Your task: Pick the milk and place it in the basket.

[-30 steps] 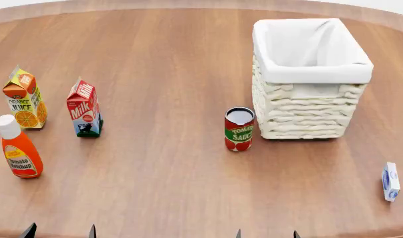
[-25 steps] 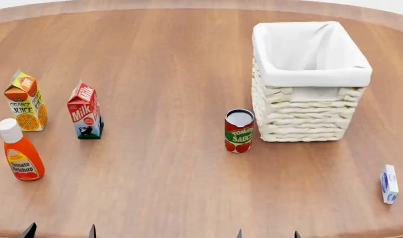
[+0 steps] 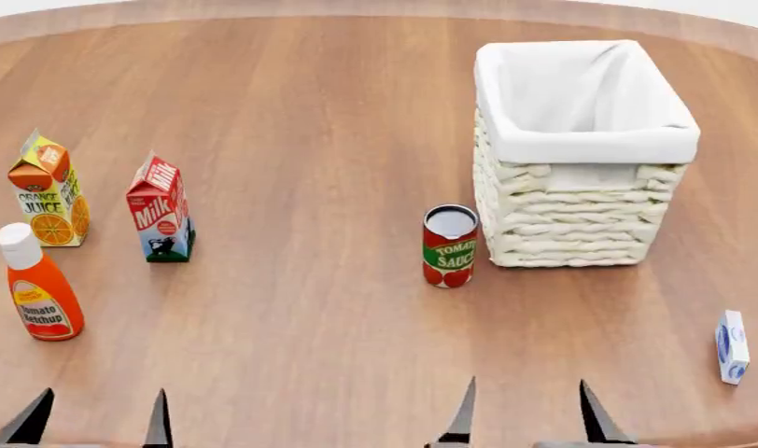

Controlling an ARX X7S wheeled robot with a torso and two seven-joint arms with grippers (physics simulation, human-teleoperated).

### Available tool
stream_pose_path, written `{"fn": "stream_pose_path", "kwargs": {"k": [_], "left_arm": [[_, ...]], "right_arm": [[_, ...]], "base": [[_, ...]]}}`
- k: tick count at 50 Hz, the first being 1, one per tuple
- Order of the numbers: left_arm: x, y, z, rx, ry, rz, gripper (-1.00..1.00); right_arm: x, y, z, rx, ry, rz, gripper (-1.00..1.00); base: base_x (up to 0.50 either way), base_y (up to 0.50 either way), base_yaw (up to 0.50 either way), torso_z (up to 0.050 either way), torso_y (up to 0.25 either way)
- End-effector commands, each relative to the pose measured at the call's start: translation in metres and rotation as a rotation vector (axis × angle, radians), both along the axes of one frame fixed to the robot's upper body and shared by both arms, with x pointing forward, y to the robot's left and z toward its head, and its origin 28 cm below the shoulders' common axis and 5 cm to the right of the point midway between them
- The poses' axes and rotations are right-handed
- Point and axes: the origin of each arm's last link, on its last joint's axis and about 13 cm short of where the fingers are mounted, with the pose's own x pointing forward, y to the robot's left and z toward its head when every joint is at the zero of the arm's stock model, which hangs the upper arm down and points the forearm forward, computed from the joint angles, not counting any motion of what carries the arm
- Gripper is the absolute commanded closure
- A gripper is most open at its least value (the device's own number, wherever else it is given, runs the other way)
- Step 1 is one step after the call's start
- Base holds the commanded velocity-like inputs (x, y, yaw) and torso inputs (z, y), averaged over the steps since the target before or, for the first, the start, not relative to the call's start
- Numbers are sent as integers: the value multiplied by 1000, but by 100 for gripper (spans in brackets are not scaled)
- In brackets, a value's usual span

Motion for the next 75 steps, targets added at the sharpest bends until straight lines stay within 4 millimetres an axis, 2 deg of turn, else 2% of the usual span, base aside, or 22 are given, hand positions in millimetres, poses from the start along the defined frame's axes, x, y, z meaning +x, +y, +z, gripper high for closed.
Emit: {"fn": "stream_pose_path", "kwargs": {"k": [1, 3, 5, 6, 10, 15, 18, 19, 22, 23, 26, 33, 42, 60, 75], "left_arm": [[19, 12, 54, -26, -131, 10, -100], [24, 15, 78, -45, -188, 14, -100], [27, 18, 96, -39, -239, 12, -100], [27, 21, 115, -43, -293, 10, -100], [27, 29, 151, -29, -394, 28, -100], [21, 42, 204, -31, -549, 71, -100], [12, 48, 225, -18, -621, 81, -100], [7, 52, 237, -9, -663, 91, -100], [-3, 57, 251, 5, -717, 105, -100], [-12, 62, 262, 4, -762, 126, -100], [-28, 68, 278, 20, -829, 144, -100], [-64, 82, 301, 33, -946, 213, -100], [-87, 84, 310, 35, -1012, 238, -100], [-87, 84, 308, 33, -1022, 249, -100], [-89, 83, 308, 39, -1029, 246, -100]], "right_arm": [[19, -20, 74, -30, -170, 14, -100], [20, -26, 102, -21, -240, 14, -100], [20, -30, 122, -9, -288, 14, -100], [19, -35, 141, -21, -338, 4, -100], [17, -47, 179, -17, -428, -31, -100], [3, -61, 235, -31, -576, -63, -100], [-9, -66, 259, -47, -646, -63, -100], [-16, -69, 274, -50, -688, -69, -100], [-28, -75, 291, -56, -741, -85, -100], [-38, -79, 302, -66, -786, -98, -100], [-54, -85, 315, -65, -838, -119, -100], [-92, -96, 332, -29, -936, -140, -100], [-120, -97, 340, -24, -1006, -135, -100], [-123, -95, 335, -51, -1031, -116, -100], [-123, -94, 332, -51, -1024, -105, -100]], "base": [[0, 0, 0, 0, 0], [0, 0, 0, 0, 0], [0, 0, 0, 0, 0], [0, 0, 0, 0, 0], [0, 0, 0, 0, 0], [0, 0, 0, 0, 0], [0, 0, 0, 0, 0], [0, 0, 0, 0, 0], [0, 0, 0, 0, 0], [0, 0, 0, 0, 0], [0, 0, 0, 0, 0], [0, 0, 0, 0, 0], [0, 0, 0, 0, 0], [0, 24, 0, 0, 0], [0, 482, 0, 0, 0]]}}
